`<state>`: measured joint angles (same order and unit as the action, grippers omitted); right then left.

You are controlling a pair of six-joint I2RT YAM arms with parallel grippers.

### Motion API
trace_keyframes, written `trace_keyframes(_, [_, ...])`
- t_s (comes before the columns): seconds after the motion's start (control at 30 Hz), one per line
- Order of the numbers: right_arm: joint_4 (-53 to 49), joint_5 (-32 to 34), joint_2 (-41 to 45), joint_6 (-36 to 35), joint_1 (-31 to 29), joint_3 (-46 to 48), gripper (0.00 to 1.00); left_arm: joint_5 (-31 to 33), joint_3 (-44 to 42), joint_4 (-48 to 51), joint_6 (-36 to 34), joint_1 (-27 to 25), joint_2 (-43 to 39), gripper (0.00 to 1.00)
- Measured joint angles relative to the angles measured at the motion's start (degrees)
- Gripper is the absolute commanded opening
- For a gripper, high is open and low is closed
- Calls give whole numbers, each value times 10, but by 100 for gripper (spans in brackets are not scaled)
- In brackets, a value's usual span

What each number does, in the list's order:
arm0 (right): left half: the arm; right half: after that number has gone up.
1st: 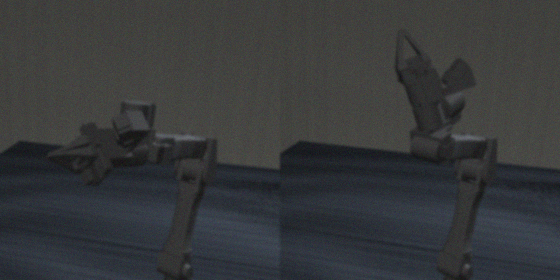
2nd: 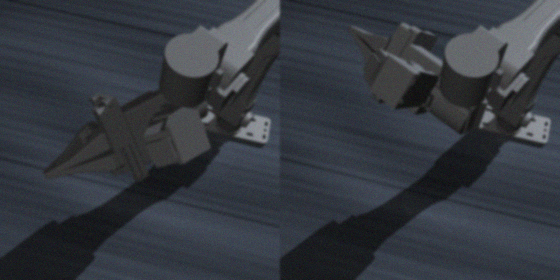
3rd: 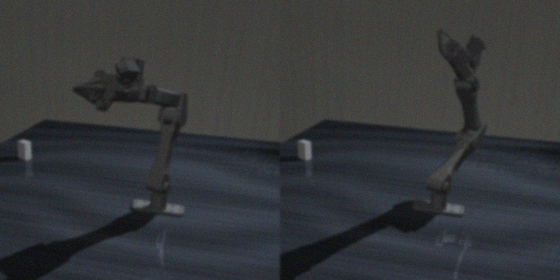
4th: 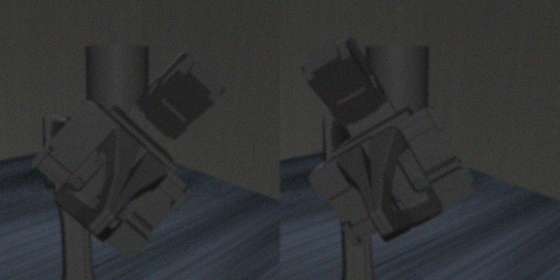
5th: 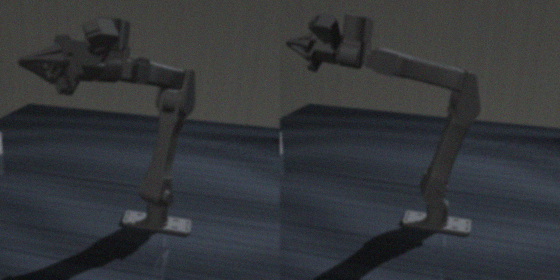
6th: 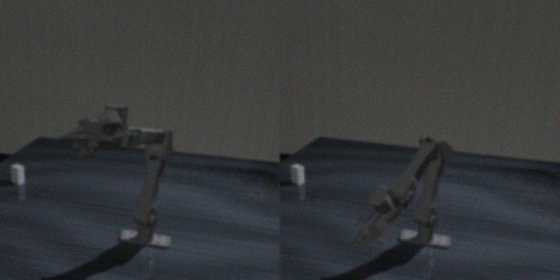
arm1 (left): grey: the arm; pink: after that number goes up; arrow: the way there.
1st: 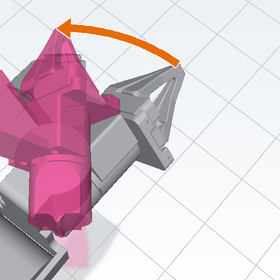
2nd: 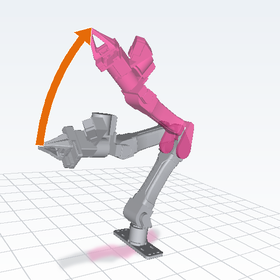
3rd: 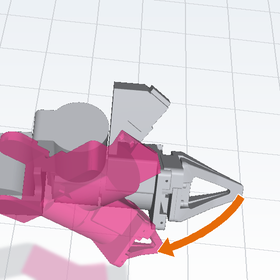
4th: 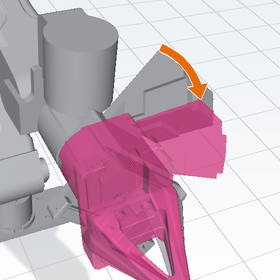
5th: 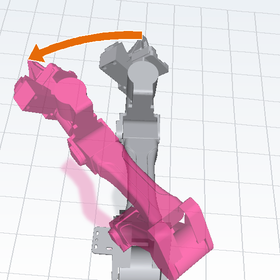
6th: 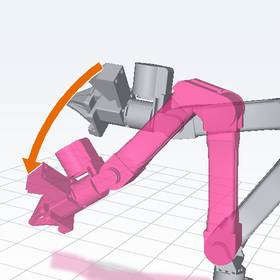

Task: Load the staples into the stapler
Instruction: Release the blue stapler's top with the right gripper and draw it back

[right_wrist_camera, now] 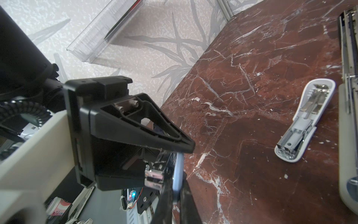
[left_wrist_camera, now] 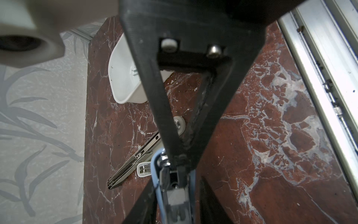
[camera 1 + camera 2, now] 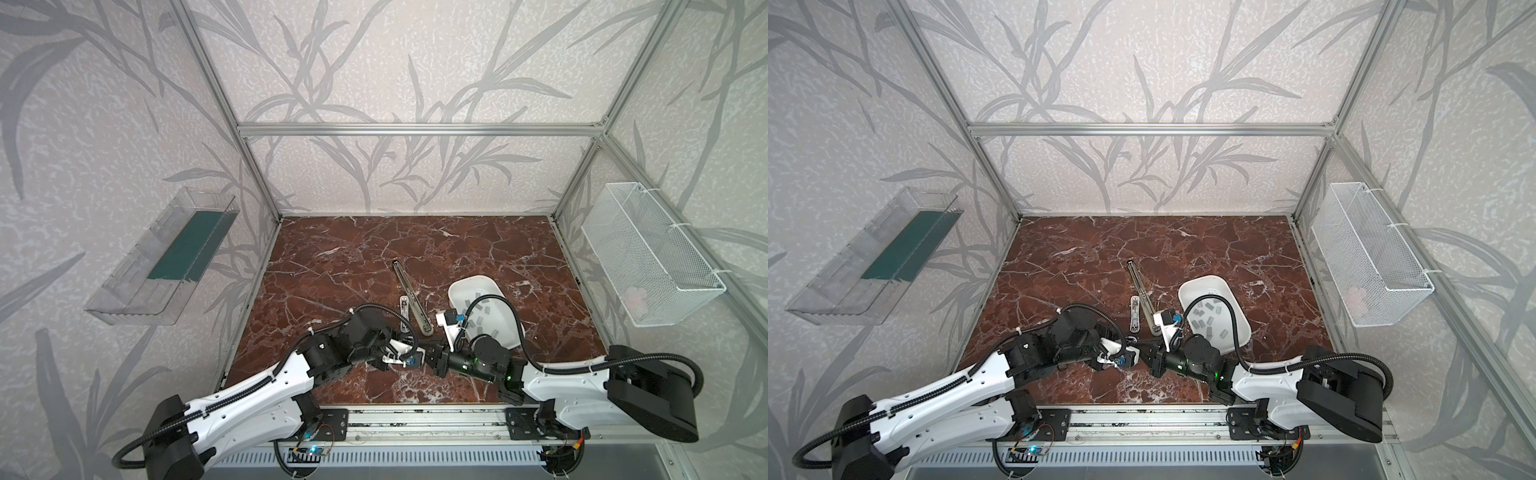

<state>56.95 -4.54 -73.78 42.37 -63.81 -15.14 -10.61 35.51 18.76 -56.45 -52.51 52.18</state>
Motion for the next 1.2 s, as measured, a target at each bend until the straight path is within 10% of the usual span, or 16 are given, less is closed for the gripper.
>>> trace_keyframes(0.3, [26, -7, -8, 1, 0, -2, 0, 9, 0, 1, 1, 0, -21, 26])
trace_keyframes(0.57, [3, 18, -6, 5, 1, -4, 37, -4, 8, -7, -9, 31, 15, 21])
trace_keyframes(0.7, [-26, 37, 50, 2, 3, 5, 43, -38, 52, 51, -94, 94, 57, 6])
trace_keyframes(1.2, [-241, 78, 334, -16, 172, 71, 53, 11, 241, 244, -359, 188, 298, 2])
